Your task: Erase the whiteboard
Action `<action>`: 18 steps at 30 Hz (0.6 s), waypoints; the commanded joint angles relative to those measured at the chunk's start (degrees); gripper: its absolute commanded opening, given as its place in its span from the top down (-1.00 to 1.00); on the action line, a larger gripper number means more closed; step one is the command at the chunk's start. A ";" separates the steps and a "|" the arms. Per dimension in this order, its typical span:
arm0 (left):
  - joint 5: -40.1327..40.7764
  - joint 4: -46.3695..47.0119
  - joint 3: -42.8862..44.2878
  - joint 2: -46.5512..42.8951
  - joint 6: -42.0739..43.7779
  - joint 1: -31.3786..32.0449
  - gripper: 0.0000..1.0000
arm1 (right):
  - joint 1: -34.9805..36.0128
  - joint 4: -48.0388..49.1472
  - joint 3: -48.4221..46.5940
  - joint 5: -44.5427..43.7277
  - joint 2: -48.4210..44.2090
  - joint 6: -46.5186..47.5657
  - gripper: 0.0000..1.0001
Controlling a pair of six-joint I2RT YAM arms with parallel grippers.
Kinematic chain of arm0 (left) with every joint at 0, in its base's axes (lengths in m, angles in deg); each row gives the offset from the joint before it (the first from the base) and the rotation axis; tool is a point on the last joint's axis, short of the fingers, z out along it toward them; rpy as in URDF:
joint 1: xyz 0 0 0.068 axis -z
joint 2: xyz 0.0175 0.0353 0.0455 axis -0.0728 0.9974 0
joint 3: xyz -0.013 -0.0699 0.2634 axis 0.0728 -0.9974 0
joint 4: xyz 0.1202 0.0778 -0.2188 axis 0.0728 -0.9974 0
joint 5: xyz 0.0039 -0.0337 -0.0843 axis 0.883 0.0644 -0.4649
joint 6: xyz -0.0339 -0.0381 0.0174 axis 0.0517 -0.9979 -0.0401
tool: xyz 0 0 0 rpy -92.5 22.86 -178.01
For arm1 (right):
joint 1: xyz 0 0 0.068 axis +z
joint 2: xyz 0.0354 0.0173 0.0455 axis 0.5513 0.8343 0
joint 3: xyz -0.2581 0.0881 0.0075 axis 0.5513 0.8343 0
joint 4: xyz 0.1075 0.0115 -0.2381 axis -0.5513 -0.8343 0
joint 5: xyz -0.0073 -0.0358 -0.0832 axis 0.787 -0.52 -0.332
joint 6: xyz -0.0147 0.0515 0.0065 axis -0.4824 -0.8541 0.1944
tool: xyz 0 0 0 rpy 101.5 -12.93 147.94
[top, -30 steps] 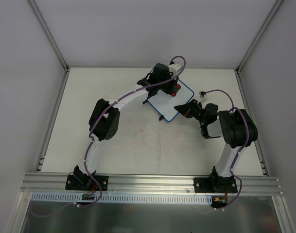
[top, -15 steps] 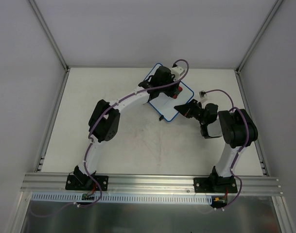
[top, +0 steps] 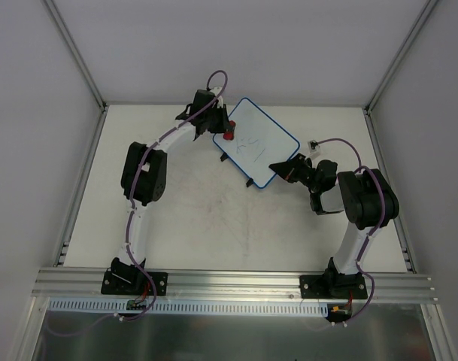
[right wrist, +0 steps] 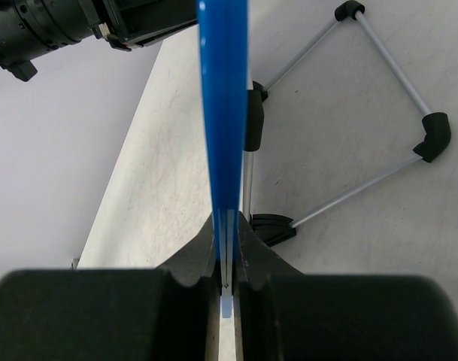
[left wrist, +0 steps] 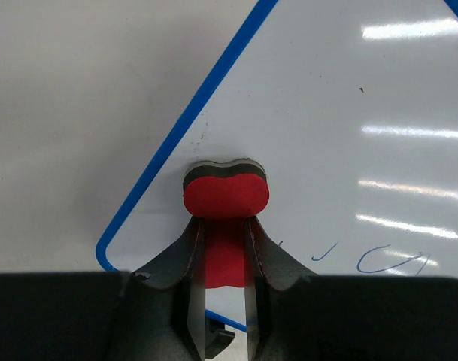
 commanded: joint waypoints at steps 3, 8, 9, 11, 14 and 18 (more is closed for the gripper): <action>-4.47 -0.85 0.54 3.04 -5.84 0.31 1.00 | 0.23 12.38 -1.08 1.33 -1.42 2.31 1.00; -5.18 -0.50 0.45 2.07 -1.28 2.59 1.00 | 0.23 12.38 -1.08 1.41 -1.33 2.31 1.00; -5.53 -0.42 0.28 1.63 -0.40 3.90 1.00 | 0.32 12.38 -1.17 1.41 -1.42 2.31 1.00; -5.44 -0.15 -0.77 0.49 2.93 5.57 1.00 | 0.23 12.38 -1.17 1.41 -1.33 2.39 1.00; -3.43 0.11 -2.61 -1.26 9.86 9.79 1.00 | 0.23 12.38 -1.17 1.33 -1.24 2.31 1.00; 0.00 1.69 -5.43 -3.99 19.36 15.77 1.00 | 0.23 12.38 -1.17 1.41 -1.33 2.31 1.00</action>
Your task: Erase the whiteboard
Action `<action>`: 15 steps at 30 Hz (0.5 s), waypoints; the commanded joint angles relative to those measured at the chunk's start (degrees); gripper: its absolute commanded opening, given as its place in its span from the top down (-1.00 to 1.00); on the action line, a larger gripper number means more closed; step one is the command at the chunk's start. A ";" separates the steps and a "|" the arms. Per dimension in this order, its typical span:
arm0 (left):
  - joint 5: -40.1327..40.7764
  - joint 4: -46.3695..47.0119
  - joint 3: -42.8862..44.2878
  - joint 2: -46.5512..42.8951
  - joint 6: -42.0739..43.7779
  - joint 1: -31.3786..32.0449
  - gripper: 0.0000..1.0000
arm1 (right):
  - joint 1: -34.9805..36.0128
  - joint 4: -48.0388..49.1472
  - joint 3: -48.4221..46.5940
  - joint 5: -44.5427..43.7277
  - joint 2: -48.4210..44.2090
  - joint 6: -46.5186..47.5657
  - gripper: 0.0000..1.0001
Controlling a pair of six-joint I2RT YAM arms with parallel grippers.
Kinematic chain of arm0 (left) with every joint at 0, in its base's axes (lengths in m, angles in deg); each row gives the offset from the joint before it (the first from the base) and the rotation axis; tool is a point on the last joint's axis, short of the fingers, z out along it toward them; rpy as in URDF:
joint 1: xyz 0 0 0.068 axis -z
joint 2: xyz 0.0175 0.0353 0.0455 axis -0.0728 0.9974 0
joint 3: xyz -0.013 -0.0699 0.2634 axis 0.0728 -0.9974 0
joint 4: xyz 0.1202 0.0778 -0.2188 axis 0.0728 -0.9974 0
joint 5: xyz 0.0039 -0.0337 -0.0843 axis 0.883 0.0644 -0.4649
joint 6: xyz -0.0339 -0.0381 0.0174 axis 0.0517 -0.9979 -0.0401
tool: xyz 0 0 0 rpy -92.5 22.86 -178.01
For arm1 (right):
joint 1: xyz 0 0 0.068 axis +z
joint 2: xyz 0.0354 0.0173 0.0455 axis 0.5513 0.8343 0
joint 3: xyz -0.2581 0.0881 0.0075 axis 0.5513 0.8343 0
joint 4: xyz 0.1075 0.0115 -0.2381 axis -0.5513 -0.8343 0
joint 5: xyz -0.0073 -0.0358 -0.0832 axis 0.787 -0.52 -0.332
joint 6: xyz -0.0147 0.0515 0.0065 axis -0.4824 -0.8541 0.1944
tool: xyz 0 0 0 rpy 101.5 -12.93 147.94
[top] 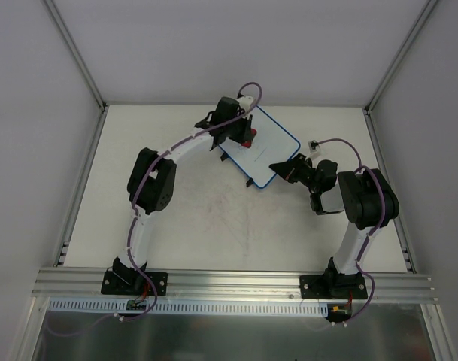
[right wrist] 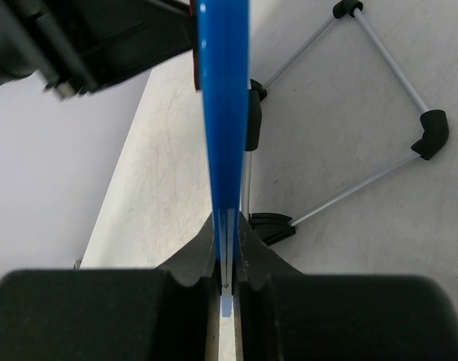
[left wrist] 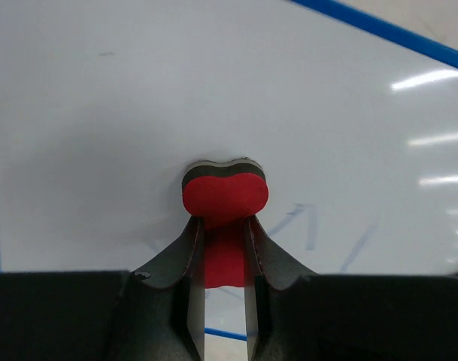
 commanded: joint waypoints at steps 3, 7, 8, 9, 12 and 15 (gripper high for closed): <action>-1.79 0.34 -3.19 -1.22 13.83 11.35 1.00 | 0.30 12.49 -1.17 1.46 -1.24 2.94 1.00; -1.88 0.25 -4.06 -1.57 16.47 13.11 1.00 | 0.30 12.49 -1.08 1.37 -1.24 2.94 1.00; -1.96 0.25 -4.67 -1.75 16.38 13.20 1.00 | 0.30 12.49 -1.17 1.46 -1.24 2.85 1.00; -1.36 0.25 -4.85 -2.09 16.21 13.20 1.00 | 0.30 12.49 -1.17 1.46 -1.24 2.94 1.00; 0.84 0.25 -4.86 -2.01 15.07 12.76 1.00 | 0.30 12.49 -1.26 1.37 -1.24 2.85 1.00; 0.76 0.25 -4.07 -1.31 12.96 11.71 1.00 | 0.38 12.49 -1.08 1.55 -1.33 2.76 1.00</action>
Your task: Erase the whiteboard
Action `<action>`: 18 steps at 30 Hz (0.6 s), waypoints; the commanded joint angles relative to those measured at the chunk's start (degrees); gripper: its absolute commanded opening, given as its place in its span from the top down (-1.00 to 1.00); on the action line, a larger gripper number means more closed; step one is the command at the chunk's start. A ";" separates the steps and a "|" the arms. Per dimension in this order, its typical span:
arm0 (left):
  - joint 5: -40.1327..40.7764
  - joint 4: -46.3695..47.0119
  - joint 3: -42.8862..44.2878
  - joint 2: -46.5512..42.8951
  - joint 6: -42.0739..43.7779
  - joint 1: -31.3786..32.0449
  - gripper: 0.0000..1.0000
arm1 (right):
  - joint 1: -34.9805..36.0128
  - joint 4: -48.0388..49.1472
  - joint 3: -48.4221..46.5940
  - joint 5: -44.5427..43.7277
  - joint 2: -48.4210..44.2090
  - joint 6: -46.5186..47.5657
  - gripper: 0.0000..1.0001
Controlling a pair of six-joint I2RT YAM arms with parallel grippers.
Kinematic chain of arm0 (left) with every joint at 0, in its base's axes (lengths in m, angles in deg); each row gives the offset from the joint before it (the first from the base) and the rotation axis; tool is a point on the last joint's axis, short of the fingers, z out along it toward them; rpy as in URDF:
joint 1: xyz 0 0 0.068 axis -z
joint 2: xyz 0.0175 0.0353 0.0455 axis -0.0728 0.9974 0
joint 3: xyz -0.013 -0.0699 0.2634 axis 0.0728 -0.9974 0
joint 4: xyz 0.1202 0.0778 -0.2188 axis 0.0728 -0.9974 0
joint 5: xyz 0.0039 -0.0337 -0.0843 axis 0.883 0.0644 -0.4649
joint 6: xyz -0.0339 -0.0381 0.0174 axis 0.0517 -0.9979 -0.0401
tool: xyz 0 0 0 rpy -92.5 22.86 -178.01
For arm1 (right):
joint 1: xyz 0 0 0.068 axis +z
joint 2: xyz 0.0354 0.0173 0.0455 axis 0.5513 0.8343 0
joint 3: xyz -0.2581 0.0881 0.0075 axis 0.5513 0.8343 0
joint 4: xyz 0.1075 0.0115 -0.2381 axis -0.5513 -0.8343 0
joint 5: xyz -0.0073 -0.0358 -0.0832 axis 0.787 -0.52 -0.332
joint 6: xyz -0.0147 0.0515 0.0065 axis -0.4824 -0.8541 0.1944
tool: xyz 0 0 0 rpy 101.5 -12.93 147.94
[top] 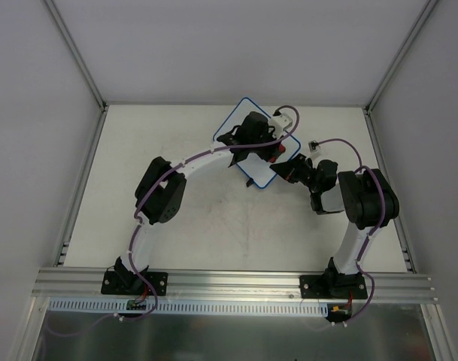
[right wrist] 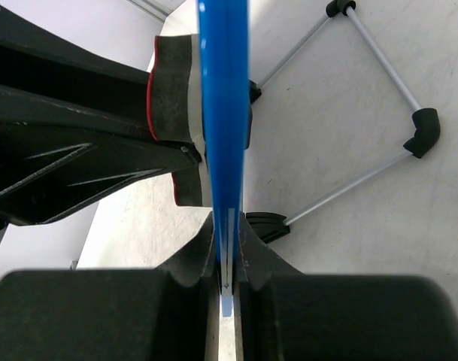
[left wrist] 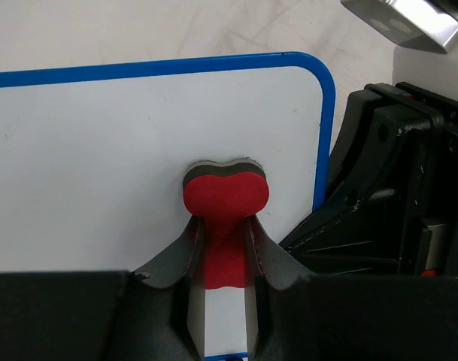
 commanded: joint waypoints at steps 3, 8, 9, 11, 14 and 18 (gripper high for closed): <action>1.62 -2.39 -0.41 2.52 -3.66 -3.29 1.00 | 0.54 13.41 -1.06 1.81 -1.33 2.04 1.00; -1.89 -2.39 -0.67 3.05 -14.73 -10.40 1.00 | 0.62 13.41 -1.06 1.72 -1.42 2.04 1.00; -2.60 -2.22 -0.93 3.22 -16.57 -11.63 1.00 | 0.54 13.41 -1.06 1.63 -1.33 2.04 1.00; -3.48 -1.78 -2.07 3.49 -20.96 -14.70 1.00 | 0.63 13.41 -1.06 1.72 -1.33 2.04 1.00; -3.57 -0.46 -3.65 3.22 -24.14 -16.74 1.00 | 0.54 13.41 -1.06 1.63 -1.50 1.96 1.00; -1.63 0.16 -3.66 4.18 -26.25 -18.15 1.00 | 0.62 13.41 -0.97 1.72 -1.42 1.95 1.00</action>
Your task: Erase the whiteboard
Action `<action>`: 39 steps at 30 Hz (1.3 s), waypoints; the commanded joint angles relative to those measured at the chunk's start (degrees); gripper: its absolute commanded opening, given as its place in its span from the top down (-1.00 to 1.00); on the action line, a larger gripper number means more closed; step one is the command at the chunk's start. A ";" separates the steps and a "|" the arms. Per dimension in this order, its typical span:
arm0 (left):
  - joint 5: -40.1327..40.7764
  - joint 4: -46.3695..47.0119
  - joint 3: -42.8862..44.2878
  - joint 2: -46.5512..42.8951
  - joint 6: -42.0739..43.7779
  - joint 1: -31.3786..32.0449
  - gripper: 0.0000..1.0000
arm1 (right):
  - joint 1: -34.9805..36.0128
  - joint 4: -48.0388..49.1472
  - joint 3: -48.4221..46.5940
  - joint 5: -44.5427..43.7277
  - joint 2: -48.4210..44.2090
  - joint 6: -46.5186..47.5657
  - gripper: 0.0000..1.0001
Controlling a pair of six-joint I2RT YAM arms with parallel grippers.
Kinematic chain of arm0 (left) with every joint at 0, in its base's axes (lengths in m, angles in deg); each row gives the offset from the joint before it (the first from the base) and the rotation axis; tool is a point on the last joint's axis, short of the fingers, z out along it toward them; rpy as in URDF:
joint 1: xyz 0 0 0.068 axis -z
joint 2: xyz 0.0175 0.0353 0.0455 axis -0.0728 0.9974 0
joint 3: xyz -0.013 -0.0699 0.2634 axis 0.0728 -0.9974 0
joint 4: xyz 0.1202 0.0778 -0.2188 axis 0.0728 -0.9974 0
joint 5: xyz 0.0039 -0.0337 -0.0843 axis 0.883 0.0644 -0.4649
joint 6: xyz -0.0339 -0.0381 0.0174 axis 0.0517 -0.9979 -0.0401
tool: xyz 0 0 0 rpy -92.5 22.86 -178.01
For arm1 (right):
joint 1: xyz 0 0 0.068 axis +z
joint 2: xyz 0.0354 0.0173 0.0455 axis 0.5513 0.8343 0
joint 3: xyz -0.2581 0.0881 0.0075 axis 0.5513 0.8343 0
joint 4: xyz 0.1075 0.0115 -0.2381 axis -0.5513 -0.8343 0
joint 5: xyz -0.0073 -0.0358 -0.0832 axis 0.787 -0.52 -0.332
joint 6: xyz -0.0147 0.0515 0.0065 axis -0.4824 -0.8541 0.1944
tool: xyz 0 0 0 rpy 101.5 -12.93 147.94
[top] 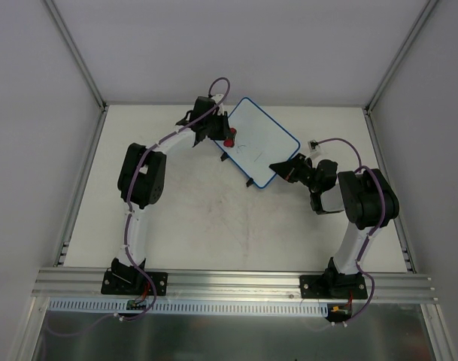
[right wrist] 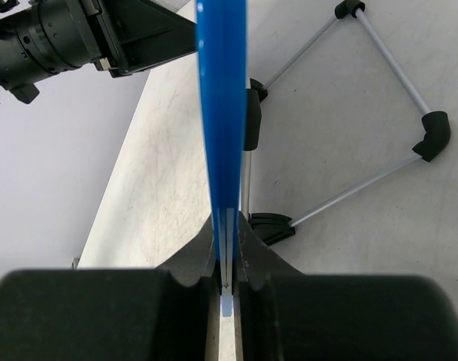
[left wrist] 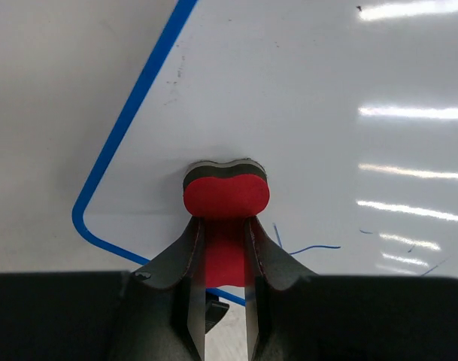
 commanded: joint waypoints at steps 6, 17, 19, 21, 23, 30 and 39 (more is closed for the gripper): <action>-1.08 1.05 -0.99 1.90 -5.19 0.53 1.00 | 0.41 12.91 -0.95 1.17 -1.33 1.95 1.00; 2.96 1.67 -4.25 -2.85 9.45 9.31 1.00 | 0.41 12.91 -0.95 1.17 -1.07 1.96 1.00; 2.70 1.67 -4.60 -3.55 11.76 11.87 1.00 | 0.41 12.91 -0.95 1.17 -1.15 1.95 1.00; 2.00 1.67 -4.95 -3.73 14.66 13.10 1.00 | 0.41 12.91 -1.04 1.17 -1.07 1.95 1.00; 1.12 1.67 -5.56 -4.25 17.81 14.94 1.00 | 0.41 12.91 -1.12 1.17 -0.98 1.87 1.00; 2.78 1.15 -5.22 -3.91 26.18 20.31 1.00 | 0.49 12.91 -1.12 1.17 -0.98 1.78 1.00; 8.32 -1.49 -1.35 -0.92 22.33 19.09 1.00 | 0.41 12.91 -1.04 1.17 -0.98 1.69 1.00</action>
